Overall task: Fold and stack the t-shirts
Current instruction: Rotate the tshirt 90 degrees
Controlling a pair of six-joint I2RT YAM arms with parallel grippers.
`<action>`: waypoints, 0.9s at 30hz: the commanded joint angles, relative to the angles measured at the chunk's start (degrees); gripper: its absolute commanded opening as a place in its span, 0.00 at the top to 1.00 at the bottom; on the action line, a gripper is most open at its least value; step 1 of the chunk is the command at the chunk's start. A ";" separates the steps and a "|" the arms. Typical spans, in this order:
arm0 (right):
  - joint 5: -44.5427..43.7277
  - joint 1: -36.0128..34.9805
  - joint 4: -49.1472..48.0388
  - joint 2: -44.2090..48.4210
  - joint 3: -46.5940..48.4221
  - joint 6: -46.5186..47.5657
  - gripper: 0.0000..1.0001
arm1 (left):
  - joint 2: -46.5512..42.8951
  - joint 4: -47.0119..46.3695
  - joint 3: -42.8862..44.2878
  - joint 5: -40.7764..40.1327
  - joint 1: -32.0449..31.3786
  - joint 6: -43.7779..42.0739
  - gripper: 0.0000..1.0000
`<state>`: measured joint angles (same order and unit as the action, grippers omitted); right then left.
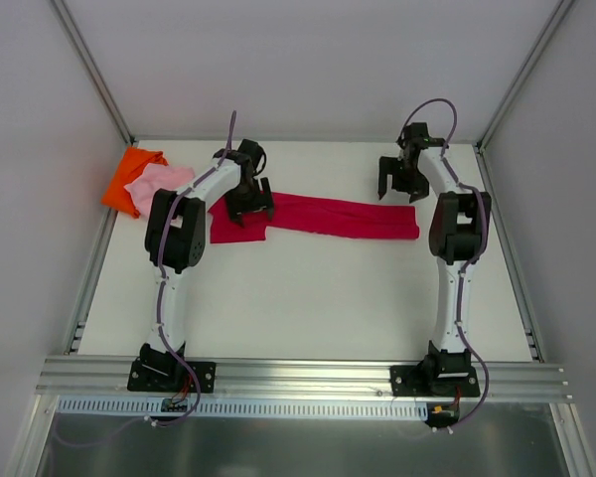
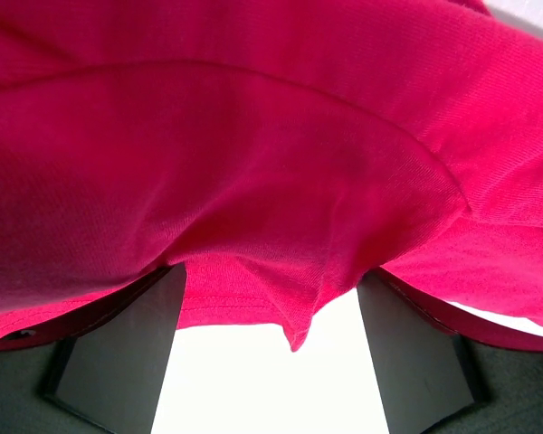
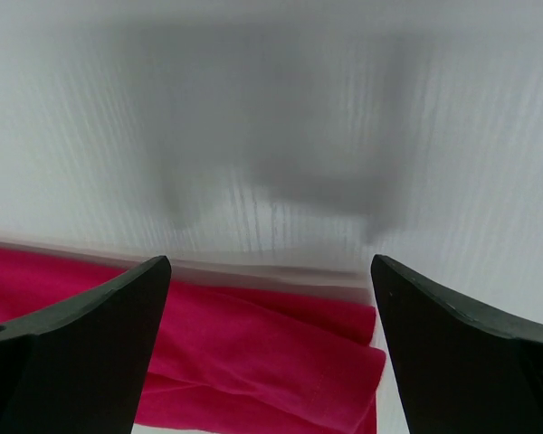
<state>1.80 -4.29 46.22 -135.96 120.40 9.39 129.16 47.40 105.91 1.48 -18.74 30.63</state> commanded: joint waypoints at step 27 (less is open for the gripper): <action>4.17 -6.24 2.12 17.48 -22.49 4.94 0.00 | 7.94 6.04 12.92 4.14 3.54 2.15 0.23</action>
<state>4.36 -8.88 46.15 -122.89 98.13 13.39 135.74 52.21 117.19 2.48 -15.16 31.64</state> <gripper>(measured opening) 0.995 0.768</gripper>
